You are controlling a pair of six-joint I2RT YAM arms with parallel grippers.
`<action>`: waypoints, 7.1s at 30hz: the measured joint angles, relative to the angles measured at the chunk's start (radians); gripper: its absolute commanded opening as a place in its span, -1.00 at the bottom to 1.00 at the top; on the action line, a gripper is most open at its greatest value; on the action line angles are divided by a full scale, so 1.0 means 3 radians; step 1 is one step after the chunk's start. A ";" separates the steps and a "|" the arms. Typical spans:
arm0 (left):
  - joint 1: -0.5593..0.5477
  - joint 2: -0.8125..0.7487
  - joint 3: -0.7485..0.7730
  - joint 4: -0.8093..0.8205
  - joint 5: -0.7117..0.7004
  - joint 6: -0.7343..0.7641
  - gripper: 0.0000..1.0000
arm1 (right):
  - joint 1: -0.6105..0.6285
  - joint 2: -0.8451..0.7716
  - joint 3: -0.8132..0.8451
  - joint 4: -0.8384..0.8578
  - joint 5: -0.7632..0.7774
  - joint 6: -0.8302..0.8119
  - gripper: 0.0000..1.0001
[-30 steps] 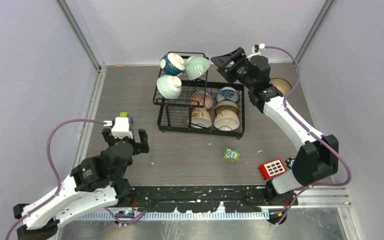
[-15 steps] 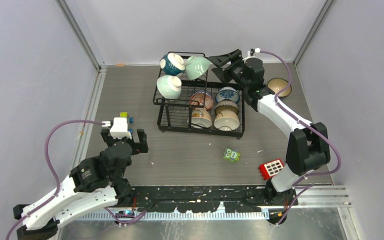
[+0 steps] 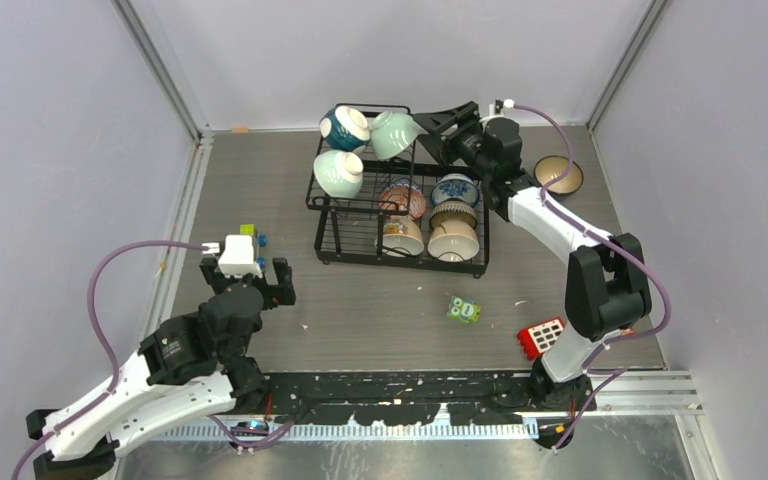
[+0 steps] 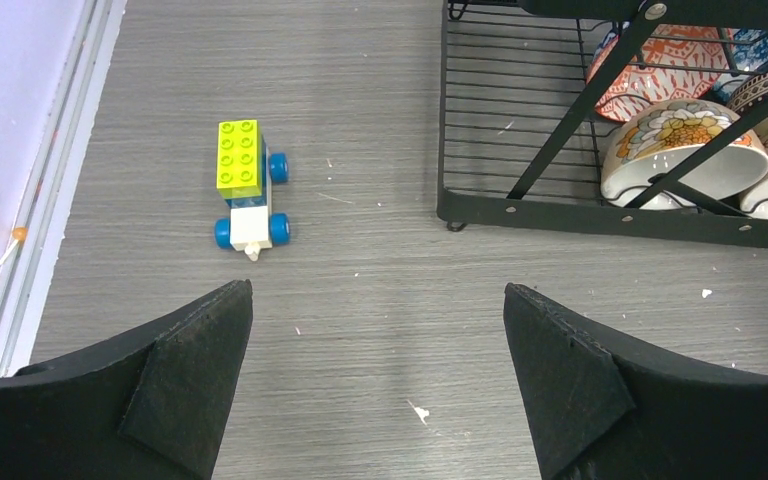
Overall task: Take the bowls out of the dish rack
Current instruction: Pick up the bowl from the dish rack, then place the bowl at the center of the board.
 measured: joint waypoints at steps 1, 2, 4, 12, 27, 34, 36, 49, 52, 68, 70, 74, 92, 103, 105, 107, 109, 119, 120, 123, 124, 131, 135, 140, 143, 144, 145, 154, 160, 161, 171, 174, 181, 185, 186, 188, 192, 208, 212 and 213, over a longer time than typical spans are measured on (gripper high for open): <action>0.0000 0.0000 0.0000 -0.0001 -0.0005 0.0000 0.94 | 0.0000 0.0020 0.0000 0.0042 -0.0009 0.0027 0.22; 0.0000 -0.0004 0.0000 0.0000 -0.0006 0.0000 0.94 | -0.0001 0.0043 0.0000 0.0075 -0.0018 0.0051 0.21; 0.0000 -0.0015 0.0000 -0.0001 -0.0009 0.0000 0.93 | -0.0003 0.0095 -0.0001 0.0134 -0.0038 0.0092 0.21; 0.0000 -0.0020 0.0000 -0.0001 -0.0031 0.0000 0.93 | -0.0003 0.0177 -0.0029 0.0284 -0.0103 0.0193 0.09; 0.0000 0.0025 0.0000 -0.0015 -0.0070 -0.0001 0.92 | -0.0024 0.0322 -0.0090 0.0649 -0.0259 0.0356 -0.07; 0.0000 0.0023 0.0000 -0.0015 -0.0071 -0.0001 0.92 | -0.0046 0.0444 -0.0122 0.0921 -0.0313 0.0472 -0.14; 0.0000 0.0023 0.0000 -0.0015 -0.0072 -0.0001 0.92 | -0.0052 0.0476 -0.0130 0.0965 -0.0322 0.0501 -0.18; 0.0000 0.0027 0.0000 -0.0015 -0.0094 -0.0001 0.92 | -0.0056 0.0556 -0.0131 0.1155 -0.0402 0.0604 -0.30; 0.0000 0.0027 0.0000 -0.0015 -0.0094 -0.0001 0.93 | -0.0052 0.0561 -0.0131 0.1200 -0.0448 0.0637 -0.25; 0.0000 0.0022 0.0000 -0.0015 -0.0095 -0.0001 0.92 | -0.0052 0.0640 -0.0131 0.1410 -0.0562 0.0768 -0.39; 0.0000 0.0022 0.0000 -0.0015 -0.0097 -0.0001 0.93 | -0.0052 0.0641 -0.0131 0.1424 -0.0571 0.0779 -0.43; 0.0000 0.0022 0.0000 -0.0015 -0.0097 -0.0001 0.92 | -0.0052 0.0650 -0.0132 0.1434 -0.0576 0.0801 -0.53; 0.0000 0.0000 0.0000 -0.0015 -0.0109 -0.0001 0.92 | -0.0046 0.0767 -0.0132 0.1818 -0.0614 0.0966 -0.98; 0.0000 0.0000 0.0000 -0.0015 -0.0127 -0.0001 0.92 | -0.0046 0.0996 -0.0132 0.2385 -0.0649 0.1161 -0.98; 0.0000 0.0000 0.0000 -0.0015 -0.0127 -0.0001 0.92 | -0.0047 0.1013 -0.0131 0.2441 -0.0659 0.1176 -0.98; 0.0000 0.0000 0.0000 -0.0015 -0.0128 -0.0001 0.92 | -0.0051 0.1024 -0.0126 0.2487 -0.0665 0.1185 -0.98; 0.0000 0.0000 0.0000 -0.0015 -0.0130 -0.0001 0.92 | -0.0053 0.1027 -0.0126 0.2511 -0.0674 0.1189 -0.98; 0.0000 0.0000 0.0000 -0.0015 -0.0131 -0.0001 0.92 | -0.0081 0.1054 -0.0097 0.2569 -0.0698 0.1264 -0.98; 0.0000 0.0000 0.0000 -0.0015 -0.0130 -0.0001 0.92 | -0.0083 0.1066 -0.0086 0.2575 -0.0698 0.1279 -0.98; 0.0000 0.0000 0.0000 -0.0015 -0.0131 -0.0001 0.92 | -0.0086 0.1108 -0.0057 0.2647 -0.0697 0.1339 -0.98; 0.0000 0.0000 0.0000 -0.0015 -0.0131 -0.0001 0.92 | -0.0086 0.1119 -0.0052 0.2672 -0.0697 0.1358 -0.98; 0.0000 0.0000 0.0000 -0.0015 -0.0130 -0.0001 0.92 | -0.0088 0.1155 0.0009 0.2749 -0.0698 0.1451 -0.98; 0.0000 -0.0001 0.0000 -0.0015 -0.0131 -0.0001 0.92 | -0.0088 0.1157 0.0047 0.2787 -0.0698 0.1494 -0.98; 0.0000 -0.0023 0.0000 -0.0017 -0.0131 -0.0001 0.92 | -0.0097 0.1161 0.0102 0.2883 -0.0654 0.1539 -0.98; 0.0000 -0.0027 0.0000 -0.0017 -0.0130 -0.0001 0.92 | -0.0097 0.1161 0.0117 0.2935 -0.0646 0.1560 -0.98; 0.0000 -0.0028 0.0000 -0.0017 -0.0131 -0.0001 0.92 | -0.0097 0.1161 0.0118 0.2948 -0.0642 0.1562 -0.98; 0.0000 -0.0029 0.0000 -0.0017 -0.0131 -0.0003 0.92 | -0.0097 0.1161 0.0120 0.2949 -0.0641 0.1563 -0.98; 0.0000 -0.0029 0.0000 -0.0017 -0.0130 -0.0001 0.92 | -0.0097 0.1164 0.0163 0.2962 -0.0641 0.1598 -0.98; 0.0000 -0.0031 0.0000 -0.0017 -0.0131 -0.0001 0.92 | -0.0097 0.1164 0.0200 0.2972 -0.0645 0.1598 -0.98; 0.0000 -0.0034 0.0000 -0.0017 -0.0130 -0.0003 0.92 | -0.0097 0.1164 0.0202 0.2973 -0.0646 0.1598 -0.98; 0.0000 -0.0086 0.0000 -0.0023 -0.0130 -0.0015 0.92 | -0.0106 0.1122 0.0202 0.2839 -0.0741 0.1453 -0.98; 0.0000 -0.0104 0.0000 -0.0025 -0.0128 -0.0027 0.92 | -0.0106 0.1008 0.0177 0.2702 -0.0800 0.1354 -0.98; 0.0000 -0.0192 0.0000 -0.0027 -0.0126 -0.0076 0.93 | -0.0106 0.0366 0.0088 0.2197 -0.1006 0.0932 -0.98; 0.0000 -0.0202 0.0001 -0.0023 -0.0107 -0.0083 0.93 | -0.0074 -0.0394 0.0034 0.1297 -0.1158 0.0202 -0.98; 0.0000 -0.0198 0.0005 -0.0023 -0.0089 -0.0084 0.93 | -0.0037 -0.0614 0.0037 0.0979 -0.1169 -0.0080 -0.98; 0.0000 -0.0155 0.0065 -0.0025 -0.0022 -0.0089 0.92 | 0.0088 -0.1035 0.0084 0.0301 -0.1129 -0.0727 -0.98; 0.0000 0.0130 0.0464 -0.0009 0.0278 -0.0095 0.91 | 0.0628 -0.1689 0.0356 -0.1111 -0.0884 -0.1985 -0.98; 0.0000 0.1508 0.2307 -0.0136 0.1457 0.0090 0.99 | 0.2454 -0.2347 0.0654 -0.4342 0.1217 -0.4234 -0.98; 0.0000 0.1747 0.2621 -0.0275 0.1733 0.0201 0.99 | 0.3063 -0.2252 0.0656 -0.4584 0.1815 -0.4524 -0.98; 0.0000 0.1812 0.2697 -0.0308 0.1817 0.0226 0.99 | 0.3213 -0.2216 0.0656 -0.4617 0.1943 -0.4590 -0.98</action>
